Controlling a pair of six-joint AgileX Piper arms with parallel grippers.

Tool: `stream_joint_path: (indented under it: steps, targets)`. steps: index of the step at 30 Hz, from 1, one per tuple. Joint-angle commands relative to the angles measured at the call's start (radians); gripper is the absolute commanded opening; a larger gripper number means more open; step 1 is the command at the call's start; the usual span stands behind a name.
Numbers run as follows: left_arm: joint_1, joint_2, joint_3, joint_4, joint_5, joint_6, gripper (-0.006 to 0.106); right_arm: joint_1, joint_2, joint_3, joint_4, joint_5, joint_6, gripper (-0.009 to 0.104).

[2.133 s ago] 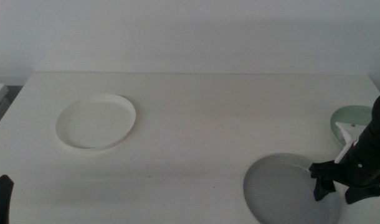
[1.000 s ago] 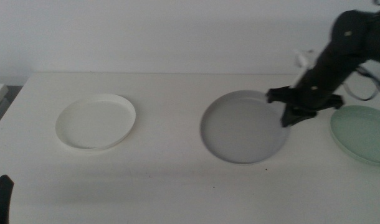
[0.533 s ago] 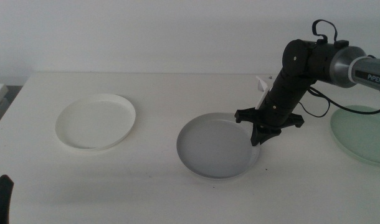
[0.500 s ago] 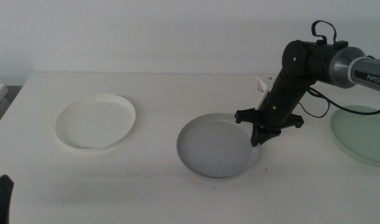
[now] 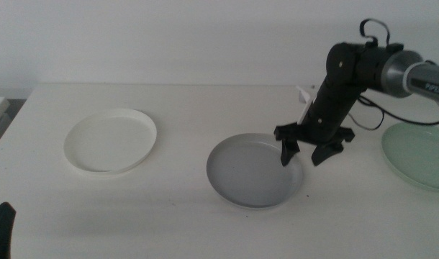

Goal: Stack the three bowls on top of each other.

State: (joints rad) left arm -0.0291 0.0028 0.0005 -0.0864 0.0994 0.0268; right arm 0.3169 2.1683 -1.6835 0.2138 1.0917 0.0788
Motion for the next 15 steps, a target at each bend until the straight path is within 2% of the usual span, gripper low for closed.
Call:
stream_joint_path:
  steps: [1, 4, 9, 15]
  targets:
    - [-0.001, -0.003, -0.001, 0.001, -0.009, 0.001, 0.094, -0.025, -0.055, -0.042, -0.009, 0.029, -0.020, 0.063]
    - [-0.001, -0.003, -0.001, 0.001, -0.009, -0.001, 0.094, -0.084, -0.113, -0.099, -0.049, 0.065, -0.022, 0.065]
    - [-0.001, -0.003, -0.001, 0.001, -0.009, 0.003, 0.094, -0.278, -0.178, -0.167, -0.183, 0.119, -0.022, 0.065]
    - [-0.001, -0.003, -0.001, 0.001, -0.009, 0.003, 0.094, -0.540, -0.160, -0.097, -0.200, 0.129, -0.006, 0.063]
